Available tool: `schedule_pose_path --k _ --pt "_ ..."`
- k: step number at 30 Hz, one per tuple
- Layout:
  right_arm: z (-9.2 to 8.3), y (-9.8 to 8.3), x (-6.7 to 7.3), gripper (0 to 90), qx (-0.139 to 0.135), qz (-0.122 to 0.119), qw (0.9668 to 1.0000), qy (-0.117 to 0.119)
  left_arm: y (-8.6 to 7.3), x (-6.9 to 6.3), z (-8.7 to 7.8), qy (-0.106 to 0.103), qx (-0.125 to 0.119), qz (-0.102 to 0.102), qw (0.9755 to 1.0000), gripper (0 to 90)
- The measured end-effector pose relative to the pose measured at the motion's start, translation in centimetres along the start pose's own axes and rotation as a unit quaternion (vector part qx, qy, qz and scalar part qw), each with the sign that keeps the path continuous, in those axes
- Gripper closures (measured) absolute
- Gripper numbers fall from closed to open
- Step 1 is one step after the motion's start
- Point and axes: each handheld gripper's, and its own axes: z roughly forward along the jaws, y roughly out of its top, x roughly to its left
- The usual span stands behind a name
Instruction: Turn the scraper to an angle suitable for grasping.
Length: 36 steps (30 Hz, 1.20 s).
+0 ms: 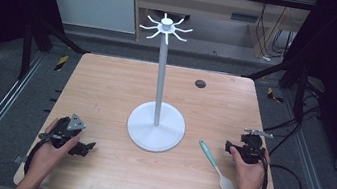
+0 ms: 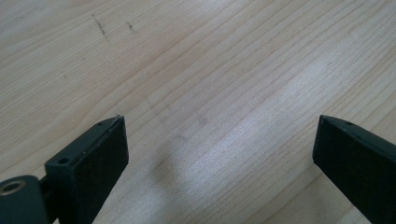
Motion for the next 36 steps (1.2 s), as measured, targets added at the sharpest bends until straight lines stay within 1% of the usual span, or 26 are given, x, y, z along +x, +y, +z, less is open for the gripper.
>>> schedule_pose_path --k 1,4,7,9,11,15,17,18,20,23,26,27,29,34,36 --pt "0.0 0.0 0.1 21.5 0.002 0.0 1.0 -0.001 0.0 0.0 0.0 -0.001 0.001 0.0 1.0 3.2" --pt "-0.3 0.0 0.6 27.4 -0.003 -0.01 0.9999 -0.001 0.0 -0.1 0.0 -0.002 0.0 0.001 1.0 3.2" --pt "-0.6 0.1 1.2 34.8 -0.003 -0.02 0.9998 0.006 0.0 -0.1 0.0 -0.002 0.0 0.003 1.0 3.2" --pt "-0.7 0.2 1.6 39.5 0.0 -0.031 0.9995 0.005 0.0 -0.1 0.1 -0.003 0.0 0.002 1.0 3.2" --pt "-0.9 0.4 2.3 46.0 0.002 -0.045 0.9989 0.011 0.0 -0.1 0.1 -0.001 0.001 0.002 1.0 3.2" --pt "-0.9 0.8 3.6 57.3 0.005 -0.07 0.9972 0.024 0.0 0.0 0.0 0.001 0.001 0.002 1.0 3.5" --pt "-0.8 0.9 4.3 63.2 0.01 -0.086 0.9956 0.037 0.0 0.0 0.1 0.001 0.001 0.002 1.0 3.6" --pt "-0.8 0.9 4.7 65.8 0.013 -0.089 0.9951 0.042 0.0 0.0 0.1 0.001 0.001 0.002 1.0 3.6" --pt "-0.6 1.0 5.4 70.0 0.017 -0.102 0.9935 0.048 0.0 -0.1 0.1 0.0 0.002 0.003 1.0 3.6" --pt "-0.2 1.0 6.0 77.3 0.026 -0.112 0.9918 0.056 0.0 -0.1 0.1 0.0 0.003 0.004 1.0 3.7" --pt "0.2 0.9 6.6 84.6 0.036 -0.128 0.989 0.065 0.0 -0.1 0.1 0.001 0.002 0.004 1.0 3.8" --pt "0.3 0.9 6.7 86.8 0.038 -0.129 0.9887 0.067 0.0 -0.1 0.1 0.001 0.002 0.004 1.0 3.7" --pt "0.4 0.8 6.9 88.8 0.042 -0.135 0.9869 0.077 0.0 -0.1 0.1 0.001 0.002 0.005 1.0 3.8" --pt "0.7 0.6 7.3 89.9 0.055 -0.143 0.9846 0.085 0.0 -0.1 0.1 0.001 0.002 0.006 1.0 3.8" --pt "0.9 0.5 7.4 89.9 0.058 -0.148 0.9838 0.084 0.0 -0.1 0.1 0.001 0.002 0.006 1.0 3.8"
